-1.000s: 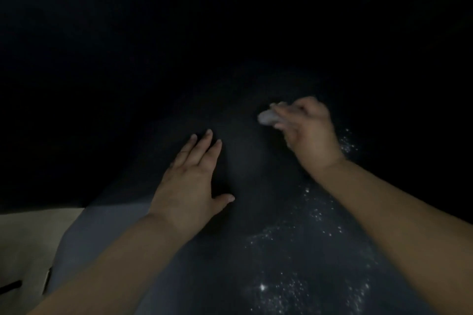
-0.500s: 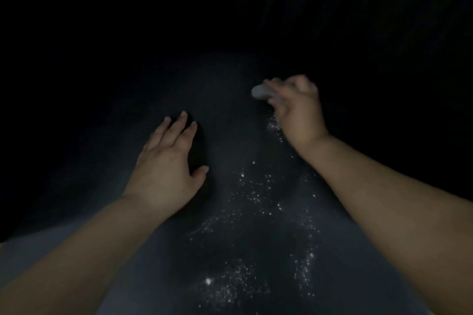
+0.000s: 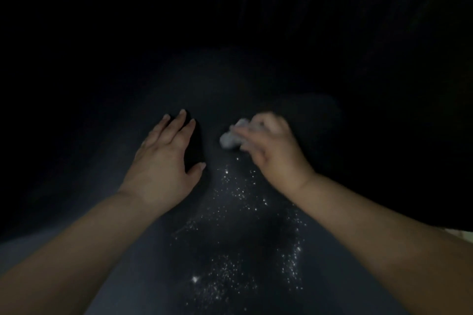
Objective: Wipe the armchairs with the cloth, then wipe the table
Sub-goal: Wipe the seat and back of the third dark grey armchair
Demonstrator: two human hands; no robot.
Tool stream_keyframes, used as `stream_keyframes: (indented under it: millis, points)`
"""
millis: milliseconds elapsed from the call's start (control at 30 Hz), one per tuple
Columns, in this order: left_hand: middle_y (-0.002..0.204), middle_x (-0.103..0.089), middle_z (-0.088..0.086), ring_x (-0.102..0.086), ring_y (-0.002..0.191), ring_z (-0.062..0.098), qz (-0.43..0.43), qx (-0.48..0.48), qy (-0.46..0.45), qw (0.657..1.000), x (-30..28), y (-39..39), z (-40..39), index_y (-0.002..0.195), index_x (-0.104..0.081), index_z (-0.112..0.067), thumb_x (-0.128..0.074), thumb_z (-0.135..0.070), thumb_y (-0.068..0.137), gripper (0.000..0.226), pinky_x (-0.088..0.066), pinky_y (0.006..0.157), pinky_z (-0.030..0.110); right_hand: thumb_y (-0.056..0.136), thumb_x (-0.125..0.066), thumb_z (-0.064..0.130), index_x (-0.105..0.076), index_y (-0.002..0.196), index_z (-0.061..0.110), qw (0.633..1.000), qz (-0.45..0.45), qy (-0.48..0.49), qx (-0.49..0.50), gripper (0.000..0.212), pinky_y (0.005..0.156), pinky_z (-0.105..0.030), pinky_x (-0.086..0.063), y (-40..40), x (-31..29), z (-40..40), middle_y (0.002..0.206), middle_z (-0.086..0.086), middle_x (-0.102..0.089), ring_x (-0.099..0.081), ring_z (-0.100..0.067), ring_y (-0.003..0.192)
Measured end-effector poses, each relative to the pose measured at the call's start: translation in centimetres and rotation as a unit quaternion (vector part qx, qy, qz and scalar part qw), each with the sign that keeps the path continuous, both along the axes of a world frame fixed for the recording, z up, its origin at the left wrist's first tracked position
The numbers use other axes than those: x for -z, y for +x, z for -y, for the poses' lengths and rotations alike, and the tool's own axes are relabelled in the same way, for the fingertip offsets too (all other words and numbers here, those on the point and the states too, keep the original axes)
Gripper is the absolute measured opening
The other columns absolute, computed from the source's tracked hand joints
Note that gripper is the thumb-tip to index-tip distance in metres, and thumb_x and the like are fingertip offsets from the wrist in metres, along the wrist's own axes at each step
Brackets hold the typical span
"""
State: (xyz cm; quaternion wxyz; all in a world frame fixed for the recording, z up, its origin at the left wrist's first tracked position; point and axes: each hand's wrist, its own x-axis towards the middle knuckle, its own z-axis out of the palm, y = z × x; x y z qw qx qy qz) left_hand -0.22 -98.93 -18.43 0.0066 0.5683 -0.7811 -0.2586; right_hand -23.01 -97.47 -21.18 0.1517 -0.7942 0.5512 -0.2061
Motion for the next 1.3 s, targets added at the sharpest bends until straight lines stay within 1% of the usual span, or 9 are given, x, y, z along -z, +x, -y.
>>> stream_keyframes:
  millis: [167, 333, 467, 567, 733, 867, 967, 1100, 1300]
  points:
    - [0.160, -0.006, -0.006, -0.001, 0.147, 0.014, 0.003, 0.008, -0.001, 1.000, -0.2, -0.1, -0.3, 0.151, -0.020, -0.023, -0.062, -0.043, 0.084, 0.082, -0.014, 0.119, 0.039, 0.086, -0.066, 0.013, -0.060, 0.080, 0.021, 0.991, 0.053, -0.004, 0.127, 0.012, 0.054, -0.015, -0.041, -3.1, -1.2, 1.9, 0.091, -0.001, -0.062, -0.057, -0.009, 0.075]
    - [0.160, -0.006, -0.005, -0.001, 0.147, 0.015, 0.008, 0.013, -0.004, 1.000, 0.1, 0.3, -0.7, 0.152, -0.020, -0.022, -0.061, -0.042, 0.086, 0.081, -0.012, 0.119, 0.040, 0.092, -0.054, 0.014, -0.066, 0.118, 0.020, 0.990, -0.044, 0.025, 0.129, 0.029, 0.090, -0.038, -0.039, -3.1, -1.2, -1.1, 0.114, -0.020, -0.054, -0.049, -0.033, 0.105]
    - [0.160, -0.004, -0.005, 0.000, 0.147, 0.016, 0.008, 0.009, 0.003, 1.000, 0.0, -0.1, -1.2, 0.152, -0.018, -0.022, -0.062, -0.042, 0.086, 0.083, -0.007, 0.119, 0.034, 0.089, -0.059, 0.008, -0.069, 0.111, 0.023, 0.997, -0.006, 0.072, -0.029, 0.028, 0.077, -0.026, -0.040, -1.1, -0.8, -6.3, 0.106, -0.007, -0.054, -0.043, -0.011, 0.090]
    - [0.160, -0.005, -0.004, -0.001, 0.147, 0.017, 0.010, 0.017, -0.004, 1.000, -0.3, 0.0, -2.0, 0.152, -0.018, -0.022, -0.062, -0.041, 0.086, 0.082, -0.005, 0.118, 0.031, 0.083, -0.068, 0.006, -0.070, 0.095, 0.017, 0.991, 0.026, 0.025, 0.127, 0.017, 0.063, -0.020, -0.046, -4.0, -1.6, -5.4, 0.091, -0.005, -0.056, -0.055, -0.010, 0.077]
    - [0.160, -0.005, -0.004, -0.001, 0.147, 0.016, 0.022, 0.037, -0.008, 0.999, -0.2, 0.8, -2.6, 0.152, -0.017, -0.022, -0.059, -0.040, 0.088, 0.079, -0.003, 0.118, 0.029, 0.083, -0.054, -0.008, -0.061, 0.126, 0.021, 0.971, 0.021, 0.056, 0.233, 0.052, 0.097, -0.040, -0.045, -3.4, -1.1, -7.5, 0.114, -0.012, -0.046, -0.044, -0.027, 0.107]
    - [0.160, -0.002, -0.005, 0.001, 0.146, 0.015, 0.023, 0.035, -0.001, 0.999, -0.4, 0.8, -3.2, 0.153, -0.015, -0.022, -0.059, -0.040, 0.089, 0.080, 0.001, 0.115, 0.025, 0.087, -0.059, 0.010, -0.066, 0.117, 0.030, 0.991, 0.059, 0.072, 0.099, 0.037, 0.089, -0.010, -0.038, -0.5, -0.6, -10.8, 0.111, -0.005, -0.049, -0.040, -0.009, 0.099]
    - [0.160, -0.002, -0.006, 0.002, 0.146, 0.014, 0.021, 0.034, 0.004, 0.999, -0.7, 0.8, -3.7, 0.153, -0.015, -0.023, -0.059, -0.040, 0.089, 0.080, 0.001, 0.115, 0.024, 0.085, -0.067, 0.019, -0.068, 0.094, 0.036, 0.975, 0.007, 0.008, 0.221, 0.020, 0.066, -0.024, -0.046, -3.4, -1.4, -9.9, 0.103, -0.012, -0.056, -0.050, -0.019, 0.086]
    - [0.159, 0.000, -0.008, 0.003, 0.146, 0.013, 0.026, 0.037, 0.011, 0.999, -1.1, 1.5, -4.5, 0.153, -0.013, -0.024, -0.057, -0.040, 0.090, 0.079, -0.004, 0.118, 0.030, 0.089, -0.052, -0.001, -0.056, 0.130, 0.023, 0.942, 0.048, 0.063, 0.325, 0.048, 0.100, -0.031, -0.038, -3.9, -1.3, -11.7, 0.119, -0.010, -0.044, -0.046, -0.030, 0.110]
    - [0.160, -0.002, -0.005, 0.001, 0.147, 0.016, 0.027, 0.045, 0.005, 0.999, -1.1, 2.2, -5.7, 0.153, -0.016, -0.021, -0.060, -0.037, 0.089, 0.079, 0.000, 0.117, 0.026, 0.083, -0.056, -0.005, -0.059, 0.129, 0.024, 0.957, 0.097, 0.097, 0.256, 0.054, 0.097, -0.012, -0.030, 0.3, -1.6, -13.9, 0.115, -0.004, -0.045, -0.043, -0.021, 0.105]
